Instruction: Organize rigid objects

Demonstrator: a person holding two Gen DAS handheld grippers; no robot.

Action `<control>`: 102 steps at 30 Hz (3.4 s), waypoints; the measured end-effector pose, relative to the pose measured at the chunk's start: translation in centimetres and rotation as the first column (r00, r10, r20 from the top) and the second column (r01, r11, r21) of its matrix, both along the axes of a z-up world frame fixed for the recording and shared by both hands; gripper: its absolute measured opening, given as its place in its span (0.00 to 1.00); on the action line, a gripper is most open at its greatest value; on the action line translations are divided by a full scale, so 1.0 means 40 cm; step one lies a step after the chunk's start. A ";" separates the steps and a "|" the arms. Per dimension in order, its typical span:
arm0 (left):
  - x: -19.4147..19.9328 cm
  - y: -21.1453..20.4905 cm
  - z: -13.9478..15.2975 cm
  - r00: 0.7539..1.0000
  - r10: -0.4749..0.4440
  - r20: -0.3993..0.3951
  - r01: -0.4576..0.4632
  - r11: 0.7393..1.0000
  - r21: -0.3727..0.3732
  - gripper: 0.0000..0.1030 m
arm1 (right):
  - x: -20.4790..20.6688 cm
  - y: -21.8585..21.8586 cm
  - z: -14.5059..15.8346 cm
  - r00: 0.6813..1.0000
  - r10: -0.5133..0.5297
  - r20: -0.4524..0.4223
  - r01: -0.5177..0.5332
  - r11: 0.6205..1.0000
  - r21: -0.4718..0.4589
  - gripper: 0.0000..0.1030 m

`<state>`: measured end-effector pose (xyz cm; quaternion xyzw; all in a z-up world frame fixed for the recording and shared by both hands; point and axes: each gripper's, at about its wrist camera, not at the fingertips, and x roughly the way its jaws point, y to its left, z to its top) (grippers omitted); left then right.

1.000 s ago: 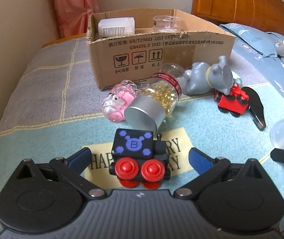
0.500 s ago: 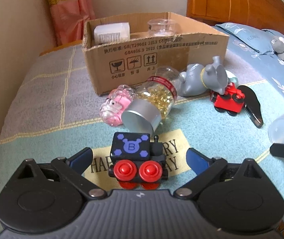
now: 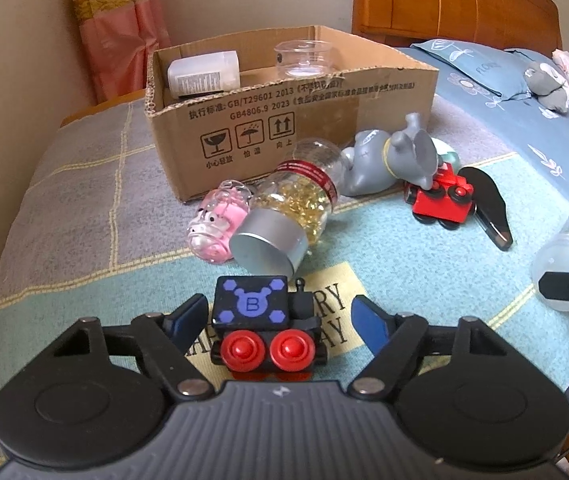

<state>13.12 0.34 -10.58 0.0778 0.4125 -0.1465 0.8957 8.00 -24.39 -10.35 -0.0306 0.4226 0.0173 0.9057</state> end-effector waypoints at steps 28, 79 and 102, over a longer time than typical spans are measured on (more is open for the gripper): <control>-0.018 0.031 0.119 0.988 -0.150 -0.042 0.150 0.989 -0.008 0.48 | 0.008 -0.005 0.106 0.988 0.156 0.020 -0.157 0.988 0.006 0.93; 0.142 0.113 0.207 0.991 -0.008 0.137 0.011 1.000 -0.024 0.96 | 0.424 0.120 0.295 0.926 0.325 0.191 -0.321 0.946 -0.049 0.93; 0.054 0.085 0.149 0.994 -0.012 0.104 0.014 1.000 -0.009 0.98 | 0.323 0.059 0.210 0.946 0.294 0.137 -0.300 0.954 0.029 1.00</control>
